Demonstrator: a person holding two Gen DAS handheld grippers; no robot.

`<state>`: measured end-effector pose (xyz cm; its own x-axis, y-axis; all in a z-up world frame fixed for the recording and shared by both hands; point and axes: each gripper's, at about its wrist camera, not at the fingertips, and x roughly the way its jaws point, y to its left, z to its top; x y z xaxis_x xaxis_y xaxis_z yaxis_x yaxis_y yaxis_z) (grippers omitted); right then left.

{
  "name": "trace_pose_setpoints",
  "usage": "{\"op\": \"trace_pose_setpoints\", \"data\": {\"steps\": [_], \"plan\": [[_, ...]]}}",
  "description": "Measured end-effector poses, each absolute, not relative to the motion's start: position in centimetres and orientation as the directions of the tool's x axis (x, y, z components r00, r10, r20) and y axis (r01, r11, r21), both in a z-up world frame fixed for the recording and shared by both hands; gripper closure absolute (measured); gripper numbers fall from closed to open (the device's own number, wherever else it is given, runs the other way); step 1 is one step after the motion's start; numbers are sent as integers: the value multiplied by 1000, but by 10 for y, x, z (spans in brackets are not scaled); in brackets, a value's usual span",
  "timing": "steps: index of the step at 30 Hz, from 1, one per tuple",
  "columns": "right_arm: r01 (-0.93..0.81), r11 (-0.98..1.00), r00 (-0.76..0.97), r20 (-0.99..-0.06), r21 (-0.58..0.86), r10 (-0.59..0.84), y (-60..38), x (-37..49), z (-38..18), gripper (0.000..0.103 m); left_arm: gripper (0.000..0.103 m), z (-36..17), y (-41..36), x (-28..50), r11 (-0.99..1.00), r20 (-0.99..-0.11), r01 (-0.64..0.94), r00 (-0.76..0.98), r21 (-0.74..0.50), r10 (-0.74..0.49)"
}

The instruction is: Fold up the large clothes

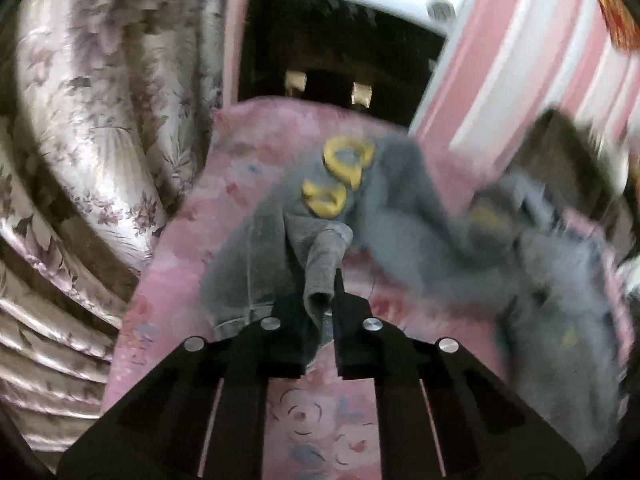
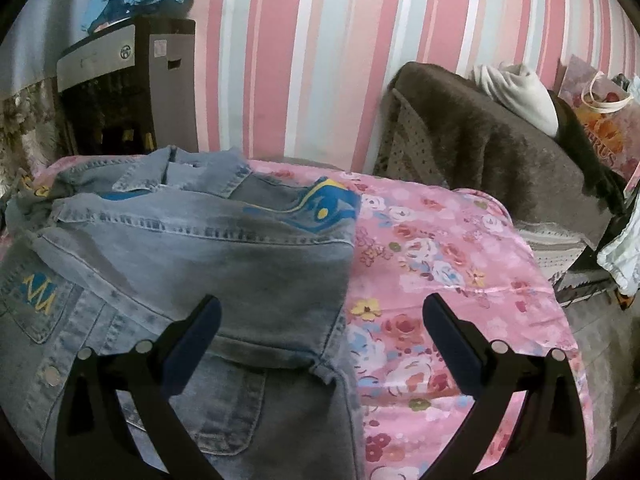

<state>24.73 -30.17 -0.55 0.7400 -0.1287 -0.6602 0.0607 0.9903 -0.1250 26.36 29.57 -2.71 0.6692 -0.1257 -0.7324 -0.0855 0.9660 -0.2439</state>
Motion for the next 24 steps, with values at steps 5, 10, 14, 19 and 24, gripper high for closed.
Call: {"op": "trace_pose_setpoints", "data": {"steps": [5, 10, 14, 19, 24], "plan": [[41, 993, 741, -664, -109, -103, -300, 253, -5, 2, 97, 9, 297, 259, 910, -655, -67, 716, -409, -242], [16, 995, 743, -665, -98, -77, -297, 262, -4, 2, 98, 28, 252, 269, 889, -615, 9, 719, -458, -324], [-2, 995, 744, -665, -100, -65, -298, 268, -1, 2, 98, 34, 202, 286, 875, -603, 84, 692, -477, -396], [-4, 994, 742, -666, -112, -72, -310, 275, -1, 2, 98, 33, 113, 307, 865, -614, 207, 630, -457, -475], [26, 997, 736, -674, -75, -70, -331, 280, -3, 2, 98, 24, 37, 327, 824, -619, 297, 550, -482, -561]]}}
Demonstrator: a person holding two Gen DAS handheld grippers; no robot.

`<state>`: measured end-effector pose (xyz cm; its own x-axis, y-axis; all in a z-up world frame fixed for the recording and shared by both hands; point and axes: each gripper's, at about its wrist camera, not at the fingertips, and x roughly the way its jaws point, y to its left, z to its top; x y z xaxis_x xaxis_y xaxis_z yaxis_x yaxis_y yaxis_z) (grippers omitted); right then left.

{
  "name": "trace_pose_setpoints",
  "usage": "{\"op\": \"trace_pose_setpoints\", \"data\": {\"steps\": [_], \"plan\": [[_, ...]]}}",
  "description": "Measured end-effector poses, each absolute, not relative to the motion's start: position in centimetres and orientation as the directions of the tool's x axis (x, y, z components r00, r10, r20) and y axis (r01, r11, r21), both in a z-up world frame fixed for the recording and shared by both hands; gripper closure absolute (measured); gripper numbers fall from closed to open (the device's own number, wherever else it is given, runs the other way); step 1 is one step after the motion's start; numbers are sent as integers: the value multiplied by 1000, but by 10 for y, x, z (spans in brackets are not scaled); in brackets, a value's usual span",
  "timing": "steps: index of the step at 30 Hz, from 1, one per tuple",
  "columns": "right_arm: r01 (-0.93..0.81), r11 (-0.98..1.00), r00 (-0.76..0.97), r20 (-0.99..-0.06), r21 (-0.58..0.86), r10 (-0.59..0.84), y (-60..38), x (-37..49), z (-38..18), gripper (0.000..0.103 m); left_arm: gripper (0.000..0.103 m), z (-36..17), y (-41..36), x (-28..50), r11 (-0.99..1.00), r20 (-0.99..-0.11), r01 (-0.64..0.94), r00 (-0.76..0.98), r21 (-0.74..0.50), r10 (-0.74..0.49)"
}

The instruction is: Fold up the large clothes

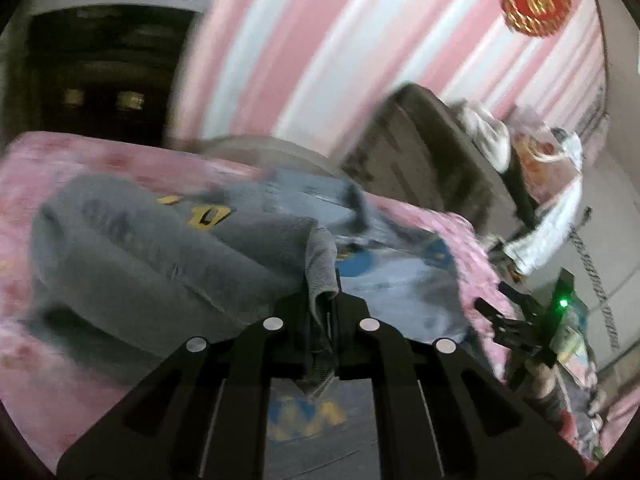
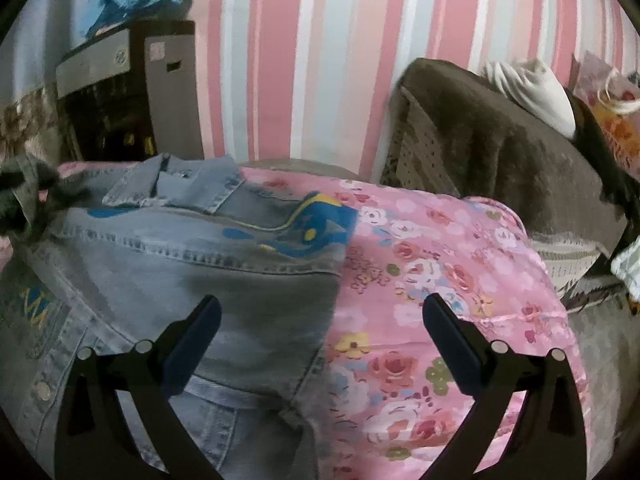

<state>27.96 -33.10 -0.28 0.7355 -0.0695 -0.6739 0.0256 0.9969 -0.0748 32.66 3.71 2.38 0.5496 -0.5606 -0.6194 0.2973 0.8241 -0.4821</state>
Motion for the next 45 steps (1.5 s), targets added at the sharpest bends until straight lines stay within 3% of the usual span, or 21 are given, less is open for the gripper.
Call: {"op": "trace_pose_setpoints", "data": {"steps": [6, 12, 15, 17, 19, 21, 25, 32, 36, 39, 42, 44, 45], "plan": [[52, 997, 743, -665, -54, -75, -344, 281, -2, 2, 98, 15, -49, 331, 753, -611, 408, 440, -517, -658], [56, 997, 723, -687, -47, -73, -349, 284, -11, 2, 95, -31, -91, 343, 825, -732, 403, 405, -396, -549], [40, 998, 711, -700, -54, -66, -347, 283, -16, 2, 78, -38, -89, 340, 844, -746, 399, 422, -358, -516], [38, 998, 708, -704, -52, -64, -345, 284, -17, 2, 47, -36, -84, 337, 847, -752, 404, 420, -346, -508], [41, 999, 707, -705, -36, -55, -343, 283, -15, 2, 34, -29, -81, 330, 859, -751, 411, 451, -305, -482], [39, 999, 710, -703, -30, -49, -338, 283, -12, 2, 30, -21, -76, 321, 860, -747, 426, 465, -281, -475], [-22, 1000, 717, -697, -11, 8, -315, 279, -5, 2, 7, -3, -57, 300, 884, -742, 427, 528, -189, -414], [-127, 991, 687, -716, 51, 125, -270, 282, -1, 3, 6, 15, 4, 272, 927, -717, 375, 639, -26, -279], [-210, 975, 669, -717, 69, 195, -235, 283, 2, 17, 5, 22, 46, 266, 955, -687, 292, 706, 59, -173], [-253, 963, 646, -724, 97, 242, -216, 288, 0, 27, 4, 22, 87, 270, 974, -680, 224, 717, 17, -153], [-285, 945, 605, -736, 158, 305, -200, 298, -7, 47, 4, 20, 113, 276, 984, -676, 178, 722, -28, -150], [-302, 937, 573, -752, 178, 327, -189, 307, -16, 50, 4, 17, 127, 278, 986, -675, 151, 722, -65, -154], [-304, 935, 563, -758, 180, 330, -185, 311, -21, 57, 4, 15, 134, 280, 987, -673, 139, 722, -85, -160]]}}
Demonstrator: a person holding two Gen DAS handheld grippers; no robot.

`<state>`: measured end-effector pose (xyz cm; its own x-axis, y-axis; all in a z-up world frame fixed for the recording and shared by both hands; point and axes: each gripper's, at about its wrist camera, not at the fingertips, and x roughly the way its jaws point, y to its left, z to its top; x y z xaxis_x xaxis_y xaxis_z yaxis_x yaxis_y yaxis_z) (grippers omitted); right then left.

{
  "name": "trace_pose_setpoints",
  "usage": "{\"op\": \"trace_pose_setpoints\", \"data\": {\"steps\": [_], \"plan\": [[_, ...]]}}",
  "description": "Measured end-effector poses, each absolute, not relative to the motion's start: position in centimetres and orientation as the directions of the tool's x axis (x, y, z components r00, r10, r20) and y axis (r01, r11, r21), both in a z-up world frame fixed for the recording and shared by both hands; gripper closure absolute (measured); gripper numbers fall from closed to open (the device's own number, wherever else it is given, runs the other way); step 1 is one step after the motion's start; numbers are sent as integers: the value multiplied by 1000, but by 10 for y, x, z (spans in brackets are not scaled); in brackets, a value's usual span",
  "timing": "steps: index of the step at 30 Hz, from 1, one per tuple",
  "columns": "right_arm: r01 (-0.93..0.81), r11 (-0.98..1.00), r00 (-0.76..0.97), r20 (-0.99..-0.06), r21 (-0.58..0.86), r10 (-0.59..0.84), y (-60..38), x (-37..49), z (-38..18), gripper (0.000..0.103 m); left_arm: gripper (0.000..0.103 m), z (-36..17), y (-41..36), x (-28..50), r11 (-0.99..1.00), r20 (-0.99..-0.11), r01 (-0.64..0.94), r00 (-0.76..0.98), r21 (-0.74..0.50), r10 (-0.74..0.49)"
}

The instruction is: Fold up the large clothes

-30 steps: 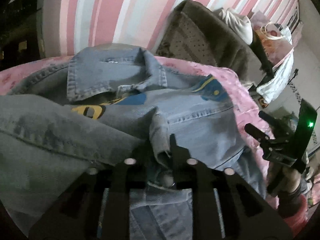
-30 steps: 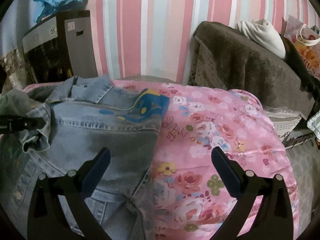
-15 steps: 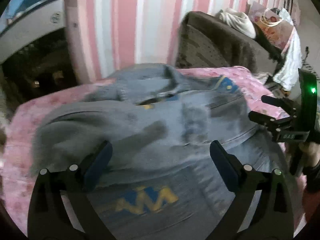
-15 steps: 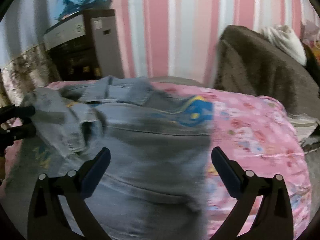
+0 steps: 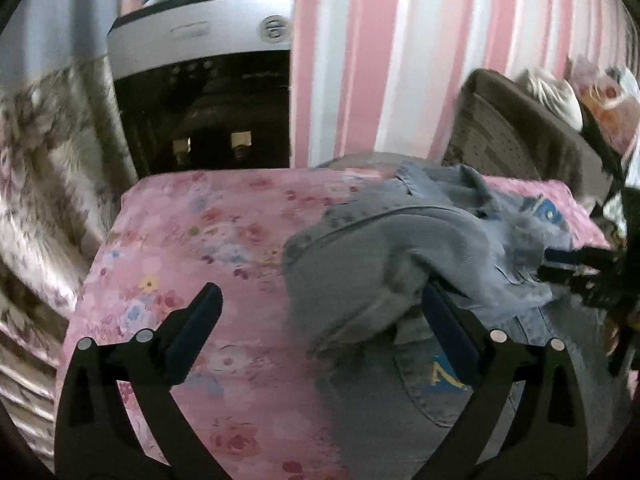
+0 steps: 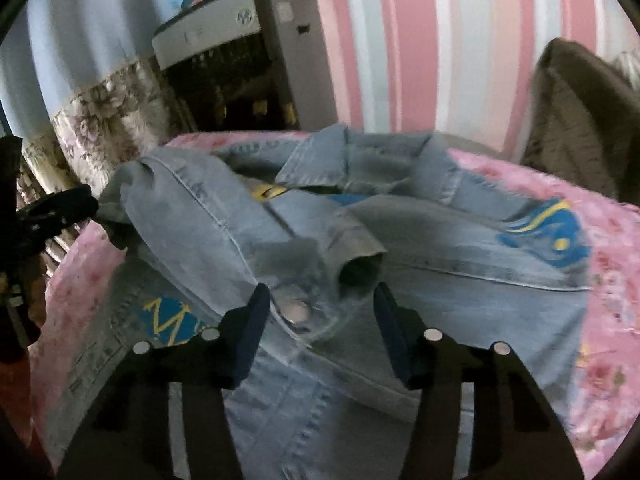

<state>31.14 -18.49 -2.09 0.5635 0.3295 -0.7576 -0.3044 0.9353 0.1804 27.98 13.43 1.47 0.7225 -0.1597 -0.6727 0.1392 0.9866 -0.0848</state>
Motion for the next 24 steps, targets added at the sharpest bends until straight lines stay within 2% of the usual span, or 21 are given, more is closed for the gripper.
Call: {"op": "trace_pose_setpoints", "data": {"steps": [1, 2, 3, 8, 12, 15, 18, 21, 24], "plan": [[-318, 930, 546, -765, 186, 340, -180, 317, -27, 61, 4, 12, 136, 278, 987, -672, 131, 722, -96, -161], [-326, 926, 539, -766, 193, 349, -177, 319, -30, 74, 4, 10, 138, 278, 986, -672, 126, 721, -107, -165], [-326, 923, 539, -763, 201, 357, -177, 322, -31, 101, 4, 9, 139, 278, 985, -671, 125, 722, -118, -172], [-281, 931, 646, -672, 231, 362, -209, 317, 4, 102, 3, 17, 139, 274, 985, -641, 121, 748, -123, -172], [-164, 976, 766, -605, 144, 218, -262, 295, 52, 102, 3, 31, 141, 277, 980, -610, 127, 768, -155, -196], [-71, 994, 729, -676, 77, 105, -293, 298, 54, 101, 3, 29, 136, 286, 974, -620, 135, 752, -183, -221], [-18, 997, 631, -773, 70, 66, -310, 312, 21, 101, 3, 14, 116, 303, 966, -662, 171, 703, -196, -259], [-4, 1000, 549, -835, 25, 23, -310, 319, -16, 97, 3, -1, 93, 317, 969, -704, 192, 667, -155, -245], [22, 998, 525, -850, 58, 38, -318, 314, -28, 92, 3, -13, 69, 330, 970, -741, 225, 636, -87, -214]]}}
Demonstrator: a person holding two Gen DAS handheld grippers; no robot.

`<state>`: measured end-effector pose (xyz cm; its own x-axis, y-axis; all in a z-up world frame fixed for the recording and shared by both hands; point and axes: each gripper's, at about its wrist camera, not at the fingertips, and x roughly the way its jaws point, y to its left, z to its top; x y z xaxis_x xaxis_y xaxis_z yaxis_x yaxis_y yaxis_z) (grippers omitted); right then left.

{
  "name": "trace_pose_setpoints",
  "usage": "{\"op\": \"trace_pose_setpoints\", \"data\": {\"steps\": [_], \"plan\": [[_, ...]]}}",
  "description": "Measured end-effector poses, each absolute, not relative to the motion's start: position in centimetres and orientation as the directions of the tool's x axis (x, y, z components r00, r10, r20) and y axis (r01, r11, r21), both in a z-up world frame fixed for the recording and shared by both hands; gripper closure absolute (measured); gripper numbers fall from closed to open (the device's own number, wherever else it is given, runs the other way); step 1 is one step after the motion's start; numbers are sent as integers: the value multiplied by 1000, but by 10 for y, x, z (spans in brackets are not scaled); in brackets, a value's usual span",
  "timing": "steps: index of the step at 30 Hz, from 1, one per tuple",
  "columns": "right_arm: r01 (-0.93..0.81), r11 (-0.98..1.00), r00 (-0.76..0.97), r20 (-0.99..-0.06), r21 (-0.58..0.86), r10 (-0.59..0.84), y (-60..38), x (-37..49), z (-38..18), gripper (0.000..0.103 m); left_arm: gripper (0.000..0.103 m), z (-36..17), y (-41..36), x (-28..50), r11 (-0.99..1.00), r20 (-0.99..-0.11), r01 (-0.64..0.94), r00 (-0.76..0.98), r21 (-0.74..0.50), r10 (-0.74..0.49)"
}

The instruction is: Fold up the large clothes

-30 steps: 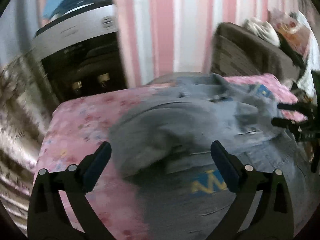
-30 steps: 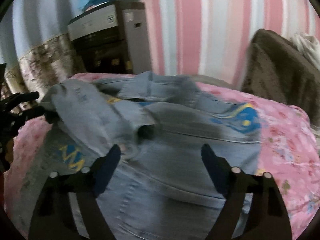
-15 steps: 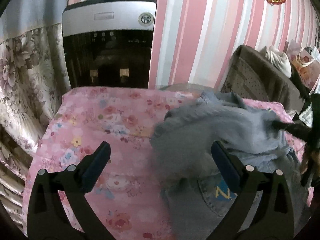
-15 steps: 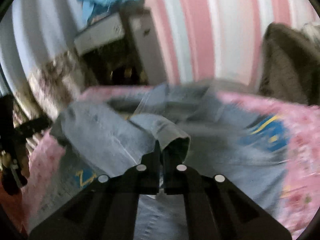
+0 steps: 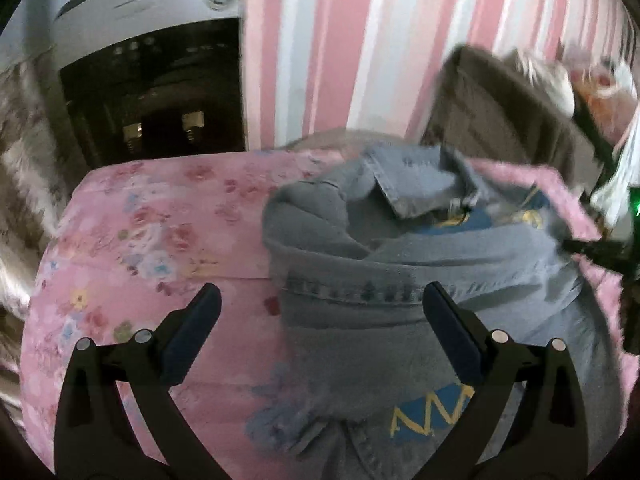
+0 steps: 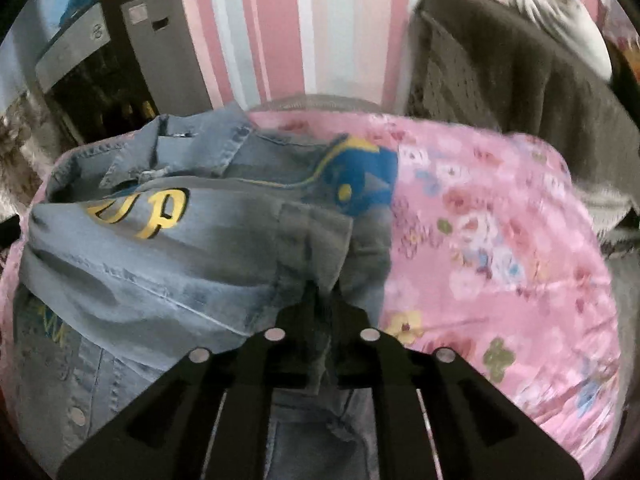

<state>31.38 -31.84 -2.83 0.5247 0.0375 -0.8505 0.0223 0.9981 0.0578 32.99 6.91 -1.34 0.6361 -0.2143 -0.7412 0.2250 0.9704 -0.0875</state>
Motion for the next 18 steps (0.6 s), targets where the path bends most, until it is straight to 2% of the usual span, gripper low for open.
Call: {"op": "trace_pose_setpoints", "data": {"steps": [2, 3, 4, 8, 12, 13, 15, 17, 18], "plan": [[14, 993, 534, -840, 120, 94, -328, 310, -26, 80, 3, -20, 58, 339, 969, -756, 241, 623, -56, -199], [7, 988, 545, -829, 157, 128, -331, 308, -24, 68, 3, -22, 56, 344, 968, -761, 245, 617, -59, -203], [-3, 979, 566, -806, 206, 171, -337, 306, -20, 62, 3, -24, 55, 348, 967, -763, 247, 612, -67, -209], [-45, 965, 585, -776, 258, 235, -338, 310, -18, 57, 3, -30, 59, 359, 962, -763, 233, 594, -140, -255], [-59, 971, 578, -785, 230, 222, -330, 324, -29, 56, 3, -31, 68, 357, 953, -745, 213, 596, -215, -301], [-65, 975, 571, -793, 214, 212, -327, 328, -33, 60, 3, -29, 70, 356, 954, -741, 211, 601, -215, -300], [-85, 983, 596, -782, 164, 182, -321, 330, -34, 88, 3, -23, 73, 355, 958, -733, 209, 617, -199, -286], [-101, 985, 628, -759, 140, 172, -317, 324, -25, 91, 3, -15, 81, 358, 964, -725, 191, 636, -184, -264], [-102, 990, 656, -741, 101, 143, -312, 318, -17, 98, 3, -10, 85, 363, 967, -720, 181, 645, -182, -256]]}}
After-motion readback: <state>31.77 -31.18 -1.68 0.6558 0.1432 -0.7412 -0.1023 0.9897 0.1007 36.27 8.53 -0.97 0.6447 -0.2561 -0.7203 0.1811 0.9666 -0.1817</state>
